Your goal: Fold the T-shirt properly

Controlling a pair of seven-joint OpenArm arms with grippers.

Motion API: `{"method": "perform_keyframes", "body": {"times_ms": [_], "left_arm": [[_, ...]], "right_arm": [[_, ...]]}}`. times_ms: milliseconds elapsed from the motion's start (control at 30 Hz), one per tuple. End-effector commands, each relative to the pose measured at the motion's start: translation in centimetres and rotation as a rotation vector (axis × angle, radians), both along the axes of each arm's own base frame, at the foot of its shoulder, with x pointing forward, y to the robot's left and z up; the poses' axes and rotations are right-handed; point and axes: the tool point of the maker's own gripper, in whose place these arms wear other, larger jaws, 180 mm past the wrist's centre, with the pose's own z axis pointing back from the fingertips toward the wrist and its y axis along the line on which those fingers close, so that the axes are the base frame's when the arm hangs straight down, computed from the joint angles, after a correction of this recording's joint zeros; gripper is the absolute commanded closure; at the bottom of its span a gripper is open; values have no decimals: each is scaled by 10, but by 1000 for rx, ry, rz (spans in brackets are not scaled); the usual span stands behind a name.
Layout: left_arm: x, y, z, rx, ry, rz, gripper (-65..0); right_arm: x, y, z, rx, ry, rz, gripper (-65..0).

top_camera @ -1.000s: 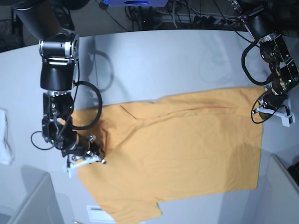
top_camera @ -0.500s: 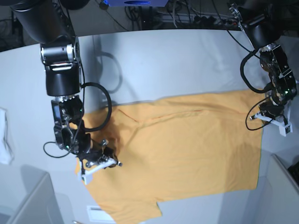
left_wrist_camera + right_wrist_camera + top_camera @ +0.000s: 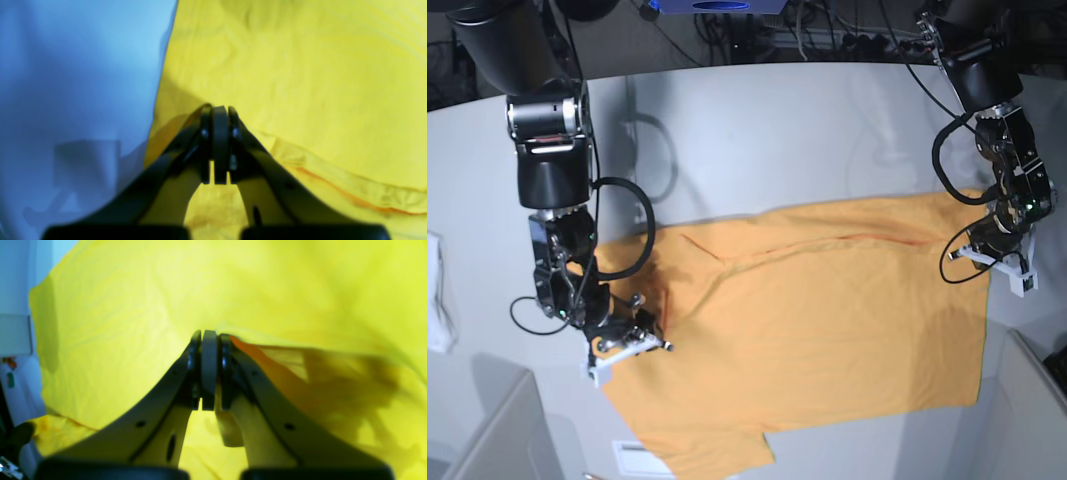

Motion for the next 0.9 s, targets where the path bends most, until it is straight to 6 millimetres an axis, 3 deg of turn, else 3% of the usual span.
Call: {"method": "perform_keyframes", "body": {"times_ms": [0,100,133,233,333,433,500,633,767,867], "left_arm": [[11,9,21,34,-61,2,0],[11,16,26,53,-62,3,0],[11,17,26,53,-63,5,-16],[9,28,33,66,-74,24,-258],[2,47,41,59,-101,87,-454],[-11,70,60,73,-153,160,-551],[-30,81,69,100,-174,200,-555],[-64,69,70,49,-239,195,-556],[-100,66,60,-49,-277,262,-556],[-126,65,49,-121,-287,308,-556]], "right_arm": [[18,-2,27,9,-74,-8,0],[15,-3,24,8,-65,-9,0],[13,-8,21,5,-62,-15,-29],[9,-14,25,-5,-87,-21,-207],[-3,-37,39,24,-152,-91,-221],[-22,-60,50,52,-197,-196,-221],[-40,-78,54,73,-200,-303,-222],[-75,-97,61,94,-211,-430,-222],[-105,-111,44,91,-134,-535,-228],[-127,-110,21,95,-55,-580,-239]]}}
